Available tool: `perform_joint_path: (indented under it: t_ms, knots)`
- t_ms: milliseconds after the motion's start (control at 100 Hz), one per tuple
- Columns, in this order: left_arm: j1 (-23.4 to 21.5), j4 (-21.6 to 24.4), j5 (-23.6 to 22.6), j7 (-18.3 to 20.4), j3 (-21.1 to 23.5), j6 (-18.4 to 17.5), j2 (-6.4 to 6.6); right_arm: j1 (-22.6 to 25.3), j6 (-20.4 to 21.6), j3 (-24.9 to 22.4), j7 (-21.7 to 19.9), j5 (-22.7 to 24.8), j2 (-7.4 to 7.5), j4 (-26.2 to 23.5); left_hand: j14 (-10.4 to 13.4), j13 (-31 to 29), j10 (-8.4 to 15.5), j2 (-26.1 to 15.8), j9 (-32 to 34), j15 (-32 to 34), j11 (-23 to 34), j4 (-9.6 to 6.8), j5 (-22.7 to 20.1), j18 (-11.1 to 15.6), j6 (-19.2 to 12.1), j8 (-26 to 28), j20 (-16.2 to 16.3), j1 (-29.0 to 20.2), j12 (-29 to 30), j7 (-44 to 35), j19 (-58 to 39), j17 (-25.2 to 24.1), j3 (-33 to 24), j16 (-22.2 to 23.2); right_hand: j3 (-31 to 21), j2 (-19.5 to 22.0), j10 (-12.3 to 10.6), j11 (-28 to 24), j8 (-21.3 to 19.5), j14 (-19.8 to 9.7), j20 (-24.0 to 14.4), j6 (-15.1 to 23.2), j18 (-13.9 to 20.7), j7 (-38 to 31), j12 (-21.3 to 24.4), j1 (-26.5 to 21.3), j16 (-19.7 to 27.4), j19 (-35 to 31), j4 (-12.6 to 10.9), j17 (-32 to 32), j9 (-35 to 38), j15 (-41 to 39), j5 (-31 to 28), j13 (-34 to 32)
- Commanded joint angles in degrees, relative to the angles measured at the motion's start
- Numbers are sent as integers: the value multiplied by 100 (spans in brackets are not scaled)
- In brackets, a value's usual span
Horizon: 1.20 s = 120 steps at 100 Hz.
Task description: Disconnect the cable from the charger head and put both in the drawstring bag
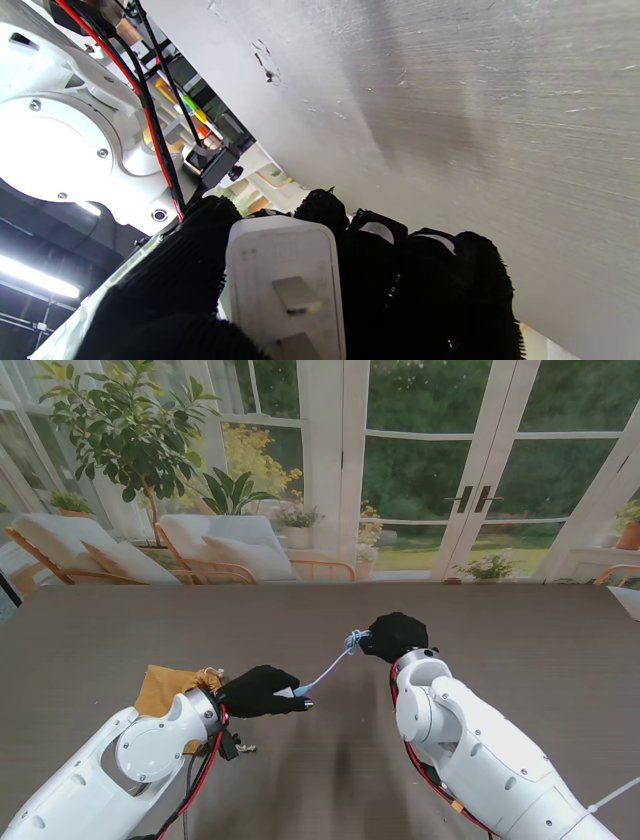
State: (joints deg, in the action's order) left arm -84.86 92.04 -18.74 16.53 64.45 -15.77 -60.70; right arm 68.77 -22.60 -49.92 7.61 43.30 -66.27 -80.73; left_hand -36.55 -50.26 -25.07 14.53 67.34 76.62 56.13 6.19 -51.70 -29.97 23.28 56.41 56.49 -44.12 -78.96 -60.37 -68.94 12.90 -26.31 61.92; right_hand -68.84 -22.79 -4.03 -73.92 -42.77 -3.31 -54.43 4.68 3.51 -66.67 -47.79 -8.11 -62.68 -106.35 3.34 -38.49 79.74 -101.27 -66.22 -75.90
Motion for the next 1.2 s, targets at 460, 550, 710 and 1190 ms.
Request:
perform_joint_path:
  t_ms: [460,550,710,1190]
  knots:
    - [-152,146,-91,246,70,58,70,-157,-280,38,17,118,-6,242,-94,9,84,-242,-111,-89,42,-150,-324,379,-298,47,118,-384,-7,-356,-661,-88,-229,-38,-424,327,1143,-616,-221,-854,-242,-797,630,-449,-60,-463,-84,-1363,-317,-3241,350,-176,-619,22]
    - [-176,170,-107,270,81,69,77,-183,-361,63,22,137,-11,254,-91,12,84,-251,-111,-89,43,-150,-324,383,-299,47,117,-381,-6,-359,-661,-87,-224,-38,-408,325,1124,-611,-225,-871,-235,-795,644,-444,-58,-481,-80,-1363,-319,-3241,352,-173,-605,21]
    - [-262,251,-151,308,133,100,92,-253,-524,121,32,190,-22,307,-86,14,84,-251,-111,-88,43,-152,-317,385,-299,46,116,-391,-6,-357,-661,-88,-219,-39,-370,338,1091,-609,-231,-913,-221,-793,680,-435,-58,-502,-76,-1363,-320,-3242,349,-165,-589,19]
    - [-504,525,-307,472,266,183,148,-517,-846,276,91,263,-62,572,-78,16,87,-257,-114,-88,42,-153,-313,400,-300,46,110,-392,-6,-364,-661,-85,-198,-42,-282,347,1028,-590,-253,-984,-179,-798,754,-404,-52,-557,-64,-1363,-323,-3242,350,-147,-529,16]
